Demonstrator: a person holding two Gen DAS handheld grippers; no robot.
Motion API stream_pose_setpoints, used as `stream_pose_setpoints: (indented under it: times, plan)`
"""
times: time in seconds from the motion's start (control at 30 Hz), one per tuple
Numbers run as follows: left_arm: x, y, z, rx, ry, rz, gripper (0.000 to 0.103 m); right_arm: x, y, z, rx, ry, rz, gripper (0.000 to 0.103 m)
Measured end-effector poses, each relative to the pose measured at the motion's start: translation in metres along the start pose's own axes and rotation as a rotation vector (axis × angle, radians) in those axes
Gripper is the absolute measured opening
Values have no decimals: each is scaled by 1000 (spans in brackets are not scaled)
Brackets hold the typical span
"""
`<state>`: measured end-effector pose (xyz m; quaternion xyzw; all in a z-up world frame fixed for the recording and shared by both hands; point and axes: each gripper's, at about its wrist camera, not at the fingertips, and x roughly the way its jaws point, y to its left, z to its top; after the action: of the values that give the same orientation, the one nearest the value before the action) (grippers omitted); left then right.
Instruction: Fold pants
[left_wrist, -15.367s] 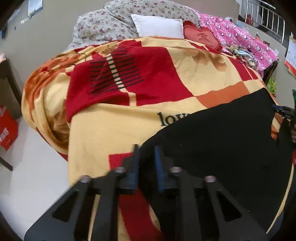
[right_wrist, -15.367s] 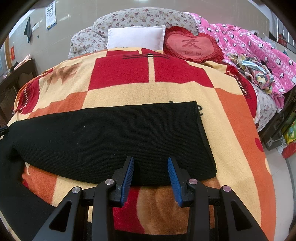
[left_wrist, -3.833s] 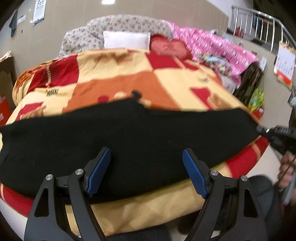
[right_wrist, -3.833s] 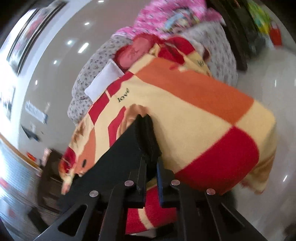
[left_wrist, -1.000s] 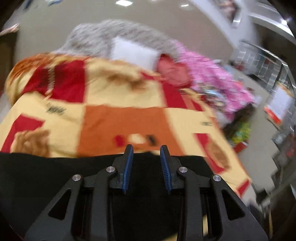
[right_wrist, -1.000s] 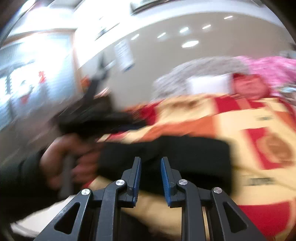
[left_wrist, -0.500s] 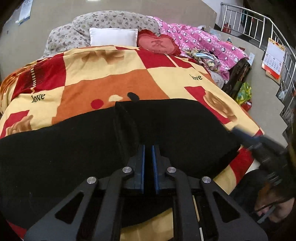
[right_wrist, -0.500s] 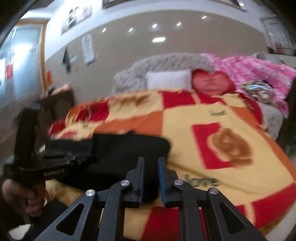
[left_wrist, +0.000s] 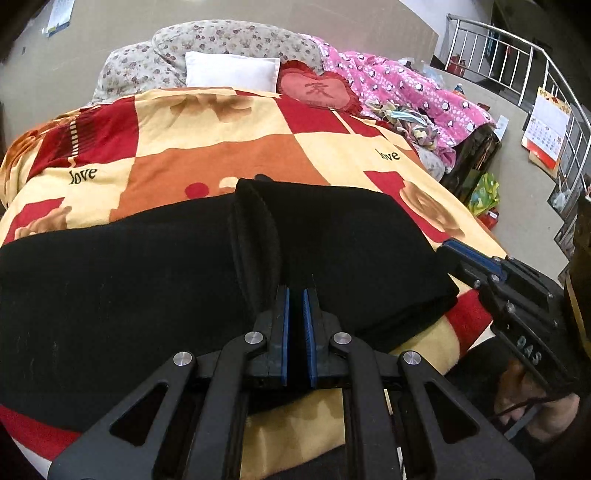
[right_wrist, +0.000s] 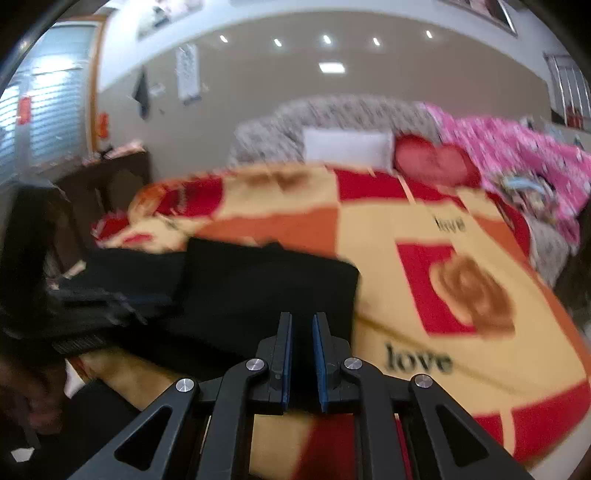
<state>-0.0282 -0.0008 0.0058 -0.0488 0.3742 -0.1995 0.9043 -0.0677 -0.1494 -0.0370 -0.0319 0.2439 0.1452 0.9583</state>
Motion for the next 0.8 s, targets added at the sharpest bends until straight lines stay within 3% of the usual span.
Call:
stream_pose_setpoints:
  times: [0.03, 0.1, 0.13, 0.23, 0.33, 0.47, 0.53, 0.7, 0.8]
  plan:
    - [0, 1, 0, -7, 0, -6, 8, 3, 5, 0, -17, 13, 17, 10]
    - [-1, 4, 2, -27, 1, -11, 8, 26, 20, -12, -79, 133, 47, 11]
    - [-3, 6, 6, -46, -2, -17, 8, 22, 26, -18, -132, 63, 18, 11]
    - [-12, 4, 28, -64, -71, -72, 8, 23, 30, -18, -137, 62, 1, 11]
    - [-1, 0, 50, -64, -67, -102, 8, 24, 25, -18, -108, 55, 19, 11]
    - [34, 18, 55, -97, 14, 65, 8, 22, 24, -18, -108, 47, 18, 11]
    - [32, 28, 49, -128, -1, 58, 8, 20, 24, -18, -106, 44, 24, 11]
    - [31, 18, 43, -84, -10, 114, 8, 16, 23, -5, -96, 58, 6, 11]
    - [31, 23, 42, -104, -13, 92, 8, 12, 20, 24, -94, -44, -49, 11]
